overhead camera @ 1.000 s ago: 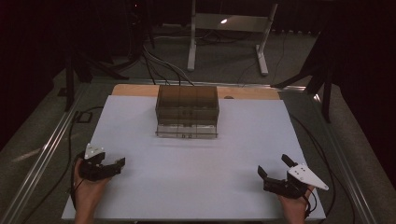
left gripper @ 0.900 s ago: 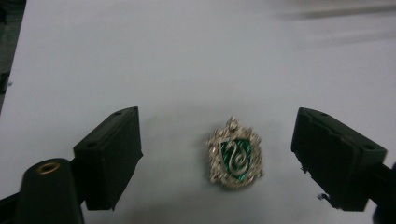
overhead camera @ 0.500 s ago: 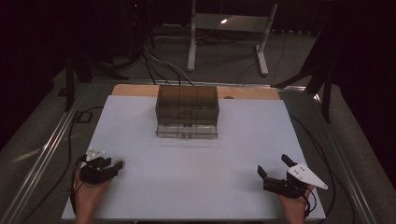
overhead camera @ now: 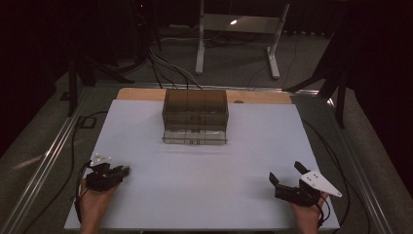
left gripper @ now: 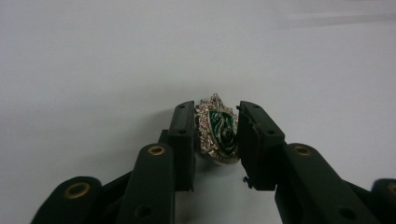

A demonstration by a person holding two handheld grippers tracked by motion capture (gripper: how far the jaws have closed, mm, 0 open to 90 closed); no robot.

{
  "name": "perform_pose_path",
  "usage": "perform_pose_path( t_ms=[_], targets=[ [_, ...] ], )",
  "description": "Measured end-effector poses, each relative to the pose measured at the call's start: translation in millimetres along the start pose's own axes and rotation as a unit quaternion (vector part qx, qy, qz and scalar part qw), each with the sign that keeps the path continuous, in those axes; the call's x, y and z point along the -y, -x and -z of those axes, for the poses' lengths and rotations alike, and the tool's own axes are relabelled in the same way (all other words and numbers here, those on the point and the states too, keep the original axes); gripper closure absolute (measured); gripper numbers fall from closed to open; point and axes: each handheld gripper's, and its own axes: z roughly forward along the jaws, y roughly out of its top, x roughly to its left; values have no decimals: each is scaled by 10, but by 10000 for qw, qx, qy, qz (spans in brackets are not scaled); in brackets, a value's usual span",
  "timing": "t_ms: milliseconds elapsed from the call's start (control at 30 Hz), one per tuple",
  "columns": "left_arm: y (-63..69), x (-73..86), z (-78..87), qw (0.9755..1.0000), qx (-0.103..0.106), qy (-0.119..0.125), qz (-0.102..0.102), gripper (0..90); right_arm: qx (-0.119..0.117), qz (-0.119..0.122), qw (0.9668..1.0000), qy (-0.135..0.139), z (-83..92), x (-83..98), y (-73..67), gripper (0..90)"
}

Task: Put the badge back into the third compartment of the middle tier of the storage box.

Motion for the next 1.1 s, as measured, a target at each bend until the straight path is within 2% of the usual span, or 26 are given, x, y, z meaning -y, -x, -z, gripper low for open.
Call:
perform_pose_path(
  t_ms=[167,300,367,533,667,1100],
  targets=[
    [88,-26,53,9998,40,80,-154,807,3,-2,10000,-9,-2,0,-3,0],
    [156,-19,78,9994,112,24,-326,863,2,12,10000,3,0,-1,-1,0],
    [176,0,63,9991,69,-47,-412,868,1,-7,10000,-7,0,-1,1,0],
    [163,7,63,9991,107,-54,-407,876,1,6,10000,-9,0,-2,0,0],
    [212,-20,58,9985,19,-82,-547,884,0,6,10000,-5,-1,-2,0,0],
    [281,-96,123,9983,93,155,-547,886,-12,4,10000,3,2,-2,4,0]
  ],
)
